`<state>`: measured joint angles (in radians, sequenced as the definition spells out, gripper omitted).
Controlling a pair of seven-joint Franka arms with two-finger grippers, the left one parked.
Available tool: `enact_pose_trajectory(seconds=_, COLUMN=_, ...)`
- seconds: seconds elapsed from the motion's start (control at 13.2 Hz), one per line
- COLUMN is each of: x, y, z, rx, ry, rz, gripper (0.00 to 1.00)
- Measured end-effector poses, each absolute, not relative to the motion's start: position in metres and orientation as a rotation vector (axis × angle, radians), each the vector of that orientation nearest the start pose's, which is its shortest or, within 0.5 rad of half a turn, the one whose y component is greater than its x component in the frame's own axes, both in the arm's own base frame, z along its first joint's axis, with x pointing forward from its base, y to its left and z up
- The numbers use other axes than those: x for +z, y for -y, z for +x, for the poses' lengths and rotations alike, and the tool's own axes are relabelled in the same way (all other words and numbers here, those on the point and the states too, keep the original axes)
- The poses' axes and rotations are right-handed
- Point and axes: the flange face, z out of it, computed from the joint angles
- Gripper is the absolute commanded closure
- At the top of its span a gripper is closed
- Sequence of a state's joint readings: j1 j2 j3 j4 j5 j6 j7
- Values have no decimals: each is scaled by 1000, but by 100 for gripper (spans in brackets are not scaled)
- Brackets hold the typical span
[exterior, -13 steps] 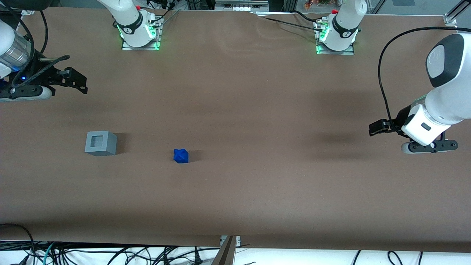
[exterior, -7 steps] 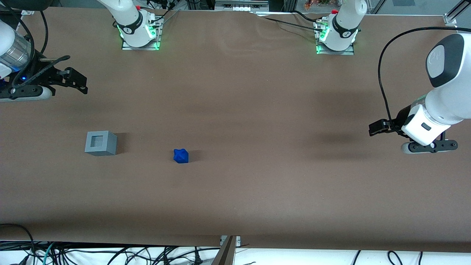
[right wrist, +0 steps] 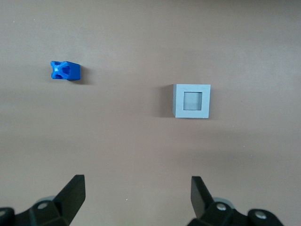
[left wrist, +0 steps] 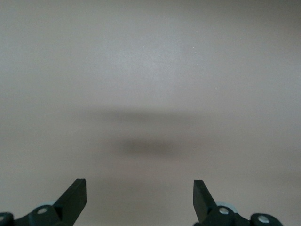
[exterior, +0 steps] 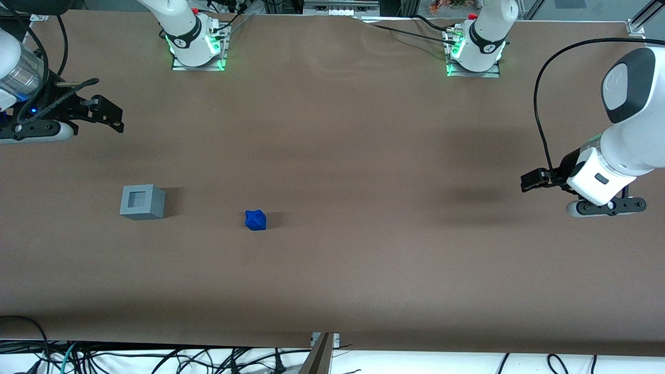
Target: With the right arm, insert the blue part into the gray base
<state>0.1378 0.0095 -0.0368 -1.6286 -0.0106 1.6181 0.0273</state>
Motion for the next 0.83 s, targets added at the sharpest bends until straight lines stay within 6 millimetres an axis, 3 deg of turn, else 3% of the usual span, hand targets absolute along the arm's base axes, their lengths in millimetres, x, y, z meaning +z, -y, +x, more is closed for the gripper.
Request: enact_pose_trajectory(seconds=0.83, x=586, y=-56, z=559, rx=41, ry=119, rz=-3152, gripper=1)
